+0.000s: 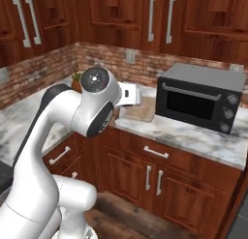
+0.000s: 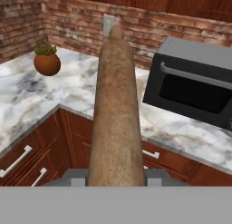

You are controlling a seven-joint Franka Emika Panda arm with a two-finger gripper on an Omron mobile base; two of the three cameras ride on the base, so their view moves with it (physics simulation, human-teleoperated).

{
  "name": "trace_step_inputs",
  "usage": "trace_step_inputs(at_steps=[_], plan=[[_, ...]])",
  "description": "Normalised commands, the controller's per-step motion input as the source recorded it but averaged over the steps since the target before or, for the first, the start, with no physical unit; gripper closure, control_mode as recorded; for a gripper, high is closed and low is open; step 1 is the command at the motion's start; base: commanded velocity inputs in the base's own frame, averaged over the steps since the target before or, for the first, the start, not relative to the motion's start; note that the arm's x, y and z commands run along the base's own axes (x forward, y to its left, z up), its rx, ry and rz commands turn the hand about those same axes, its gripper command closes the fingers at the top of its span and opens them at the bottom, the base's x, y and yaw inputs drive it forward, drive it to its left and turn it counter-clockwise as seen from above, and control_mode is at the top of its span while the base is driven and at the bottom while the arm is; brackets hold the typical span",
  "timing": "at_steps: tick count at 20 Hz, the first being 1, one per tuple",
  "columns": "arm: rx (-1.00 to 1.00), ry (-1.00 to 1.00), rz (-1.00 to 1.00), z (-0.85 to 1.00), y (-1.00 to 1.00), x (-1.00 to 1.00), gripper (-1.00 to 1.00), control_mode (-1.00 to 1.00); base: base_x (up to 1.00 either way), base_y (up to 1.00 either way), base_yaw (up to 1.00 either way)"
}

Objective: Open the cabinet, retrieve the rolling pin, and place it next to the meat on the cutting board to prepare for tenderizing.

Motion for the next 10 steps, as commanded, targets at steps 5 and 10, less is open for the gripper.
trace_step_inputs(at_steps=[5, 10], plan=[[0.0, 0.0, 0.0, 0.0, 0.0, 0.0, 1.0, 1.0, 0.58, 0.39, -0.11], [0.0, 0.0, 0.0, 0.0, 0.0, 0.0, 1.0, 1.0, 0.49, 0.16, -0.07]])
